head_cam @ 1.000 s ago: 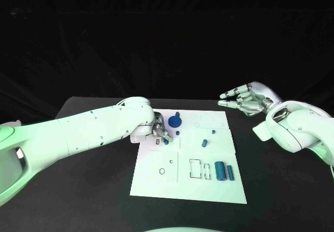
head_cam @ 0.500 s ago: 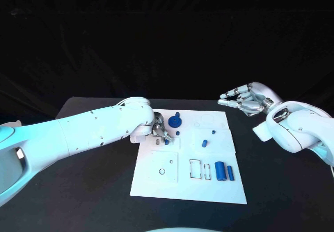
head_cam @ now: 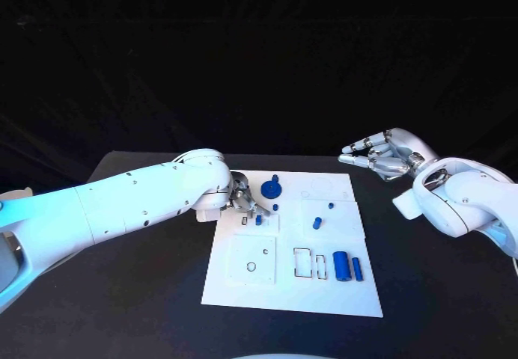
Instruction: Assemble the parts on the task board
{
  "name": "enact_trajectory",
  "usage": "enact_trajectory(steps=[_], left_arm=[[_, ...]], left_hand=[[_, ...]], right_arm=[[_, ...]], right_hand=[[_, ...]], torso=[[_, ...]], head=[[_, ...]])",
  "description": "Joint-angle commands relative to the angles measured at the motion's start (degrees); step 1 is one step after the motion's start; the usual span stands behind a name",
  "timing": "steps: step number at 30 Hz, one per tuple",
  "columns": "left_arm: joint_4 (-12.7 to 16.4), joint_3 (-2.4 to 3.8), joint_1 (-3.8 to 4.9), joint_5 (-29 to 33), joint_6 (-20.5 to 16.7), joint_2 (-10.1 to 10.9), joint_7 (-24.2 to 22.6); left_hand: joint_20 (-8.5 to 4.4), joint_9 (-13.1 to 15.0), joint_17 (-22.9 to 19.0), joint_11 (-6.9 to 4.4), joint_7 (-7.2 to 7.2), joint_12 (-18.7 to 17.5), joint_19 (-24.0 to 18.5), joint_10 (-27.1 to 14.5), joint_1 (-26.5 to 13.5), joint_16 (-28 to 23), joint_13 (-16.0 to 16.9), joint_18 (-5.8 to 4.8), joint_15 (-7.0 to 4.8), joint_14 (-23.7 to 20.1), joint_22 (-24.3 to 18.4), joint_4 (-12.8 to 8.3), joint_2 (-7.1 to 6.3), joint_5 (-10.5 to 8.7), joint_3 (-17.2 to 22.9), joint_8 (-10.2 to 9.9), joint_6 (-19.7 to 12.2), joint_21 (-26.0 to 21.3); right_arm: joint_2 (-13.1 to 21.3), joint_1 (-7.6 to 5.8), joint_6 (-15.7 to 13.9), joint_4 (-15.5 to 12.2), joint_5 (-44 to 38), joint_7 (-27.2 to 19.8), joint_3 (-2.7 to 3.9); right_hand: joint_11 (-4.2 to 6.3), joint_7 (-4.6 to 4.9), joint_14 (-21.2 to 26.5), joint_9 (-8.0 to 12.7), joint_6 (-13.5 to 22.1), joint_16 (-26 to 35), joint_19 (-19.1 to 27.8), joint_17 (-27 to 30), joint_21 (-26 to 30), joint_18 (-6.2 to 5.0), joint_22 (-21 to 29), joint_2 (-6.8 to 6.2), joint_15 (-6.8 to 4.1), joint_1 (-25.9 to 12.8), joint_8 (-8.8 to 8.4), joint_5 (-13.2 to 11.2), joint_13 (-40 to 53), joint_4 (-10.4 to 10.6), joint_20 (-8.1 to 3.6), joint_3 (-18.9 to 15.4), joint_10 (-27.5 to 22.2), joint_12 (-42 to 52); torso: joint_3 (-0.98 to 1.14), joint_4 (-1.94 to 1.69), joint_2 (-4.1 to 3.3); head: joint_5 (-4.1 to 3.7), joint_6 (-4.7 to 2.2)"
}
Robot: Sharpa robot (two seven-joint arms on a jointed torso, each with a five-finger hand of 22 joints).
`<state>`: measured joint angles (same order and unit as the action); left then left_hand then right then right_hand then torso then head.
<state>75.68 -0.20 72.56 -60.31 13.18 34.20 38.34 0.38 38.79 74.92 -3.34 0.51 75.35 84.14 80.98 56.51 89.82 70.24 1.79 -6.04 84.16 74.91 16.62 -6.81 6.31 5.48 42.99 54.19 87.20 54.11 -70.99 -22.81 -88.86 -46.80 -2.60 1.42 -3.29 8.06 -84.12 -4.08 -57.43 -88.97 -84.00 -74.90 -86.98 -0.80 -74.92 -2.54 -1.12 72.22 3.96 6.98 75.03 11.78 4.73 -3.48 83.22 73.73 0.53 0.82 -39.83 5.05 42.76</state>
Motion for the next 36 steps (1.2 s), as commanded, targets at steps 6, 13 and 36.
enact_trajectory(steps=[6,13,36], left_arm=[[2.0,1.28,1.50,8.7,-3.5,2.3,-1.1],[-2.2,1.73,4.90,8.8,0.8,2.4,-1.8],[-22.1,-0.41,4.74,-1.9,6.0,-8.1,-4.6]], left_hand=[[0.70,-1.9,15.1,1.90,2.17,-5.2,2.8,-4.5,3.5,0.2,-6.4,-0.15,1.04,5.8,8.5,0.1,-0.04,-0.74,-6.3,-3.7,-6.2,-1.6],[2.53,-6.8,15.1,3.83,4.35,-5.8,2.5,-5.3,8.8,0.2,-7.8,0.02,2.86,5.8,7.9,-0.1,1.77,-0.54,-8.3,-8.5,-8.3,-2.1],[2.39,-9.6,15.1,3.14,3.44,-3.8,3.3,-3.7,10.3,0.2,-5.9,-0.38,2.44,5.8,9.7,0.0,5.22,-2.40,-9.7,-8.4,-3.5,-0.9]], right_arm=[[-0.3,0.39,0.8,0.4,0.4,-0.7,-0.04],[-0.4,0.60,0.8,0.9,0.5,-0.7,-0.06],[-1.5,0.79,0.8,1.7,0.7,-1.1,-0.08]], right_hand=[[0.02,0.09,-5.3,-0.1,0.1,0.4,-2.9,-12.9,0.4,-0.65,-9.1,0.14,0.19,-0.4,0.05,-0.3,5.6,-0.1,0.35,-0.4,-0.5,-0.2],[0.03,0.08,-5.3,-0.1,0.1,0.4,-2.9,-12.9,0.4,-0.64,-9.1,0.32,0.18,-0.2,0.07,0.2,5.6,0.0,0.34,-0.8,-0.5,-0.2],[0.05,0.06,-5.3,-0.1,0.0,0.4,-2.9,-12.9,0.4,-0.65,-9.1,1.05,0.15,1.0,0.08,2.2,5.6,0.0,0.32,-1.8,-0.5,-0.1]], torso=[[0.06,0.01,-0.09],[0.07,-0.09,-0.03],[-0.28,0.22,-0.59]], head=[[-0.11,-0.19],[-0.06,-0.40],[0.53,-0.72]])
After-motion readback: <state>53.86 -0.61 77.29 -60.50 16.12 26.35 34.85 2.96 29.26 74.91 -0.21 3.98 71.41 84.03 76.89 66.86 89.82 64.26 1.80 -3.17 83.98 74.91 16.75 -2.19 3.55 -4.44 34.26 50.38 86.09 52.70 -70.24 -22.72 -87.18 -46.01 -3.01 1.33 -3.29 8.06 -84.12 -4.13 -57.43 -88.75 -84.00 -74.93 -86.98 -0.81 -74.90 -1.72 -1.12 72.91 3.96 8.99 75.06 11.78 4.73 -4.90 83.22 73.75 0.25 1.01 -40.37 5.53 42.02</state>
